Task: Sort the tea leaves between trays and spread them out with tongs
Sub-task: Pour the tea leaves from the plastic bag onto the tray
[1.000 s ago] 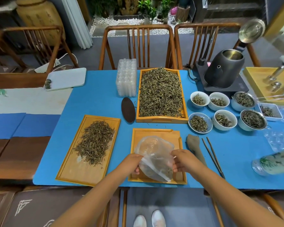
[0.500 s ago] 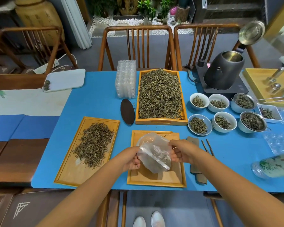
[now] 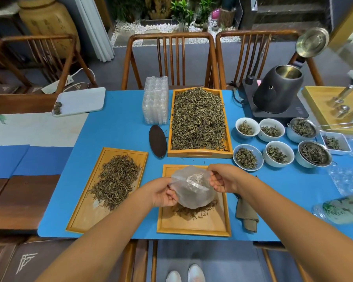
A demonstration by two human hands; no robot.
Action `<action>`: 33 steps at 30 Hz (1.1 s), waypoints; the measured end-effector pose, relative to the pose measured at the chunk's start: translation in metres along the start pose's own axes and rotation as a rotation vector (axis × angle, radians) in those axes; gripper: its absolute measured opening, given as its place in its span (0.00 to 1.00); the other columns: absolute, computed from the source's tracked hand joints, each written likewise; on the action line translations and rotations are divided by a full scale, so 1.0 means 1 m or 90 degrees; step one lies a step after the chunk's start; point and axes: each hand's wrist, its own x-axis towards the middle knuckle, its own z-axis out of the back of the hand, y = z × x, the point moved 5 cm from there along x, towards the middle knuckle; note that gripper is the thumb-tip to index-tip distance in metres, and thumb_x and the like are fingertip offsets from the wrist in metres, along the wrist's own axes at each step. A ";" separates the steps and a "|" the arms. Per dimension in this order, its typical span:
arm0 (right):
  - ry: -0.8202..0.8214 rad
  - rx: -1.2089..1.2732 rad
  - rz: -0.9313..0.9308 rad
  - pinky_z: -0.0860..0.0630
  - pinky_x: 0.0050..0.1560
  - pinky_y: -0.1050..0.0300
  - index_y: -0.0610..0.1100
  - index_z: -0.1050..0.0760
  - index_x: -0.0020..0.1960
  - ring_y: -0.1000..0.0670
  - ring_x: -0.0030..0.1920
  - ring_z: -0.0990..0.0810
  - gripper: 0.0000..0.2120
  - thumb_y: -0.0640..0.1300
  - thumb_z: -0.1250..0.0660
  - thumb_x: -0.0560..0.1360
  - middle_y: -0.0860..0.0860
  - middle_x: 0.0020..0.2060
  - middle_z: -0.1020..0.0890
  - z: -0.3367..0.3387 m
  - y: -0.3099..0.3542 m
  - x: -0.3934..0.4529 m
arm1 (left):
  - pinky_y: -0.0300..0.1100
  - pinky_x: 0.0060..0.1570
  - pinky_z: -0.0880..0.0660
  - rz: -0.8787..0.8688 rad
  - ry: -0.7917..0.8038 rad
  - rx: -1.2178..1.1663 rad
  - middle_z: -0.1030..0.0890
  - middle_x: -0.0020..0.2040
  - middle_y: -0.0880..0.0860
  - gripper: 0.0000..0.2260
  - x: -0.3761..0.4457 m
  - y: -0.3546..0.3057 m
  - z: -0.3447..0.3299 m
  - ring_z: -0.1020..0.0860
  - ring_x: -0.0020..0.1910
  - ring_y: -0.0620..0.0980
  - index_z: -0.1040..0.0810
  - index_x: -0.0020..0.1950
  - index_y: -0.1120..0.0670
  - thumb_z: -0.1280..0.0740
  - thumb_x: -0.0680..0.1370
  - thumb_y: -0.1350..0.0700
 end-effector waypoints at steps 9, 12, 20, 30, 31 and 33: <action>-0.005 -0.013 -0.002 0.28 0.22 0.67 0.44 0.33 0.30 0.55 0.18 0.26 0.14 0.42 0.41 0.75 0.51 0.17 0.24 -0.001 0.012 0.000 | 0.32 0.17 0.33 0.006 0.019 -0.032 0.27 0.25 0.54 0.06 -0.004 -0.006 -0.004 0.37 0.18 0.43 0.26 0.42 0.61 0.41 0.77 0.65; 0.003 -0.023 0.011 0.27 0.23 0.67 0.44 0.33 0.31 0.55 0.18 0.25 0.14 0.42 0.40 0.75 0.51 0.17 0.24 -0.001 0.014 -0.001 | 0.32 0.17 0.33 0.010 0.022 -0.013 0.27 0.26 0.54 0.06 -0.005 -0.007 -0.006 0.36 0.19 0.43 0.25 0.43 0.61 0.41 0.77 0.65; 0.003 -0.087 0.091 0.27 0.22 0.64 0.41 0.31 0.38 0.51 0.20 0.25 0.09 0.44 0.38 0.75 0.48 0.20 0.23 0.008 0.017 -0.007 | 0.34 0.24 0.28 -0.146 -0.043 0.245 0.31 0.30 0.51 0.05 -0.016 -0.016 -0.008 0.35 0.21 0.41 0.25 0.48 0.59 0.40 0.78 0.64; 0.023 -0.147 0.233 0.26 0.30 0.60 0.43 0.29 0.36 0.51 0.26 0.24 0.10 0.42 0.40 0.77 0.46 0.30 0.23 0.011 0.028 -0.013 | 0.32 0.28 0.33 -0.369 -0.120 0.557 0.29 0.33 0.51 0.10 -0.036 -0.042 -0.016 0.31 0.31 0.46 0.31 0.40 0.56 0.40 0.80 0.54; 0.016 -0.159 0.251 0.26 0.31 0.60 0.44 0.30 0.36 0.51 0.28 0.23 0.10 0.42 0.39 0.76 0.47 0.31 0.22 0.011 0.029 -0.011 | 0.33 0.30 0.33 -0.393 -0.129 0.572 0.30 0.34 0.51 0.10 -0.037 -0.045 -0.016 0.31 0.33 0.47 0.31 0.39 0.56 0.39 0.79 0.54; -0.003 -0.187 0.289 0.26 0.33 0.59 0.45 0.29 0.38 0.51 0.31 0.22 0.09 0.43 0.38 0.76 0.49 0.32 0.22 0.012 0.032 -0.008 | 0.37 0.33 0.34 -0.431 -0.149 0.597 0.29 0.35 0.51 0.10 -0.039 -0.051 -0.014 0.30 0.35 0.47 0.30 0.40 0.57 0.37 0.78 0.54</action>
